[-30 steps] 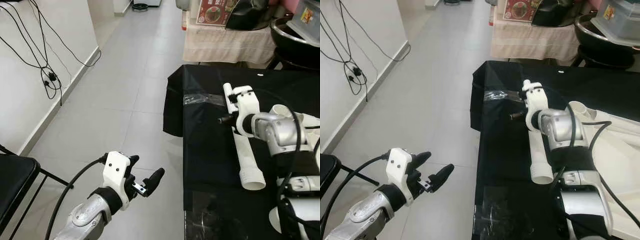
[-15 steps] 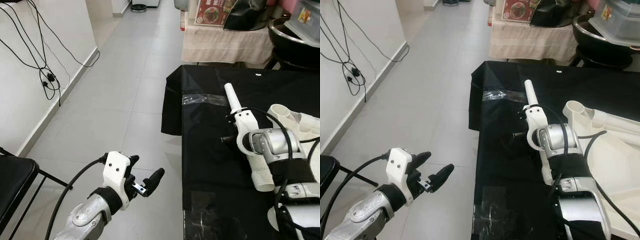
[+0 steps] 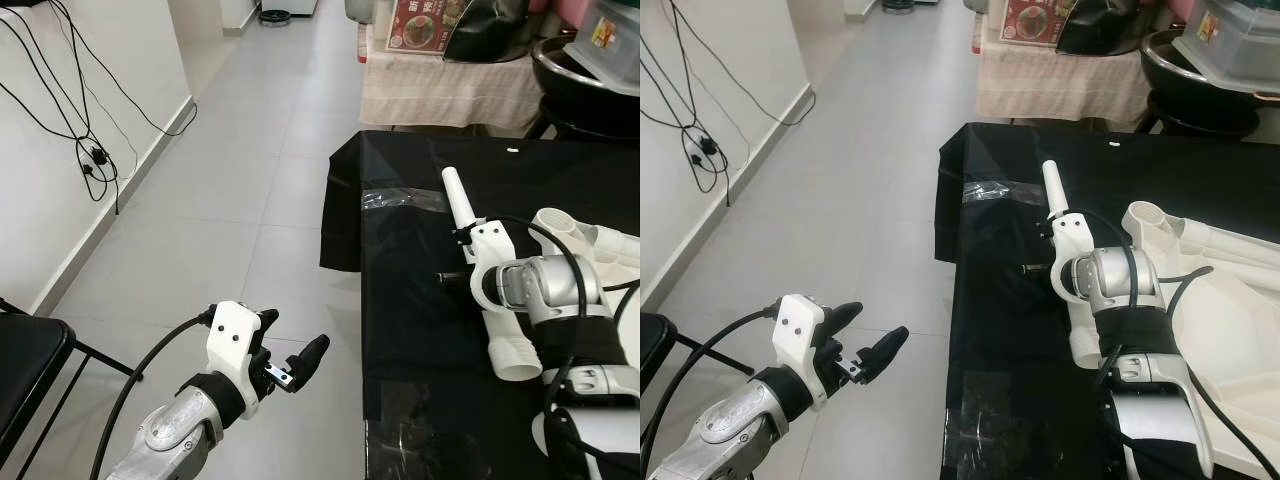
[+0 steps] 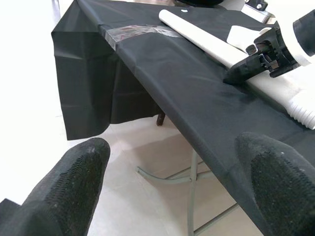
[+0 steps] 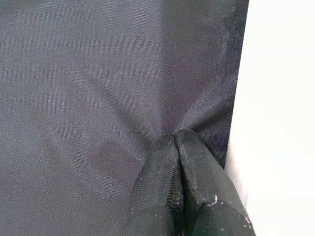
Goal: Building children table
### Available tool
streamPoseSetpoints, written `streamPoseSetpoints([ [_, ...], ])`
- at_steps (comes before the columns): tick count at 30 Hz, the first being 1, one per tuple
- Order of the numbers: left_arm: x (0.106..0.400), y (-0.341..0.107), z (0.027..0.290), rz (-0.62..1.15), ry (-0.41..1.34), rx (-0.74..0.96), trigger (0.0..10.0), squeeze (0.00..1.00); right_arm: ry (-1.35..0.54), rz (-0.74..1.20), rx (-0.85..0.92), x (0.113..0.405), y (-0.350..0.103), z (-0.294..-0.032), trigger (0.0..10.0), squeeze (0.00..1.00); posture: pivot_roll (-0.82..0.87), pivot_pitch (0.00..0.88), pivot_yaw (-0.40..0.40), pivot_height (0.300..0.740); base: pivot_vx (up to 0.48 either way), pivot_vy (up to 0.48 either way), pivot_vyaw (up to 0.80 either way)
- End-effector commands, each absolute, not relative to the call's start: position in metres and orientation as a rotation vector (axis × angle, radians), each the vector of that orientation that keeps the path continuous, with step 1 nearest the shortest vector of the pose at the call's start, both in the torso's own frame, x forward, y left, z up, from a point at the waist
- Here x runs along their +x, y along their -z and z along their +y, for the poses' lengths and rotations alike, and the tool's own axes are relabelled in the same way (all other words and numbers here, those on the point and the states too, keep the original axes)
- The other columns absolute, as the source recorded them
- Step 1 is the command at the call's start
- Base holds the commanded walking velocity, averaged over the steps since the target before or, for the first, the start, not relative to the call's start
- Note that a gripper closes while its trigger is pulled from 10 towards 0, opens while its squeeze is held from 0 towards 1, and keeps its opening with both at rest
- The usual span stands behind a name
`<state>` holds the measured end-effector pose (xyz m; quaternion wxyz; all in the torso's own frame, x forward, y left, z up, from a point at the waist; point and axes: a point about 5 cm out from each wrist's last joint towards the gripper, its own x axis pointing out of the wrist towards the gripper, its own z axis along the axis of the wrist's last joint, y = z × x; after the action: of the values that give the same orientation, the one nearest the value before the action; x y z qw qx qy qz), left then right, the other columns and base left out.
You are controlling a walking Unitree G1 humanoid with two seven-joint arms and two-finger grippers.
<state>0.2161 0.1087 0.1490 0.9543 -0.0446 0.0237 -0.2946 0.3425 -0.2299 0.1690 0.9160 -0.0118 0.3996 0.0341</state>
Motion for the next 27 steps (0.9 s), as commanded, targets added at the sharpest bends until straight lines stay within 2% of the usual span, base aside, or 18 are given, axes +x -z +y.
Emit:
streamPoseSetpoints([
  [1, 0.214, -0.148, 0.108, 0.062, 0.603, -0.094, 10.0, 0.0, -0.085, 0.889, -0.004, 0.338, -0.156, -0.225, 0.0, 0.0, 0.04, 0.132, -0.077, 0.74, 0.0, 0.0, 0.0],
  [7, 0.215, -0.147, 0.108, 0.062, 0.603, -0.093, 10.0, 0.0, -0.083, 0.87, 0.008, 0.339, -0.158, -0.224, 0.0, 0.0, 0.04, 0.13, -0.076, 0.74, 0.0, 0.0, 0.0],
  [16, 0.215, -0.147, 0.108, 0.062, 0.604, -0.094, 10.0, 0.0, -0.13, 0.701, 0.113, 0.352, -0.188, -0.221, 0.0, 0.0, 0.04, 0.13, -0.076, 0.74, 0.0, 0.0, 0.0],
  [18, 0.215, -0.148, 0.108, 0.061, 0.605, -0.093, 10.0, 0.0, -0.165, 0.615, 0.168, 0.357, -0.206, -0.219, 0.0, 0.0, 0.04, 0.129, -0.076, 0.74, 0.0, 0.0, 0.0],
  [27, 0.216, -0.148, 0.109, 0.06, 0.607, -0.092, 10.0, 0.0, -0.176, 0.526, 0.179, 0.36, -0.222, -0.222, 0.0, 0.0, 0.04, 0.127, -0.074, 0.74, 0.0, 0.0, 0.0],
])
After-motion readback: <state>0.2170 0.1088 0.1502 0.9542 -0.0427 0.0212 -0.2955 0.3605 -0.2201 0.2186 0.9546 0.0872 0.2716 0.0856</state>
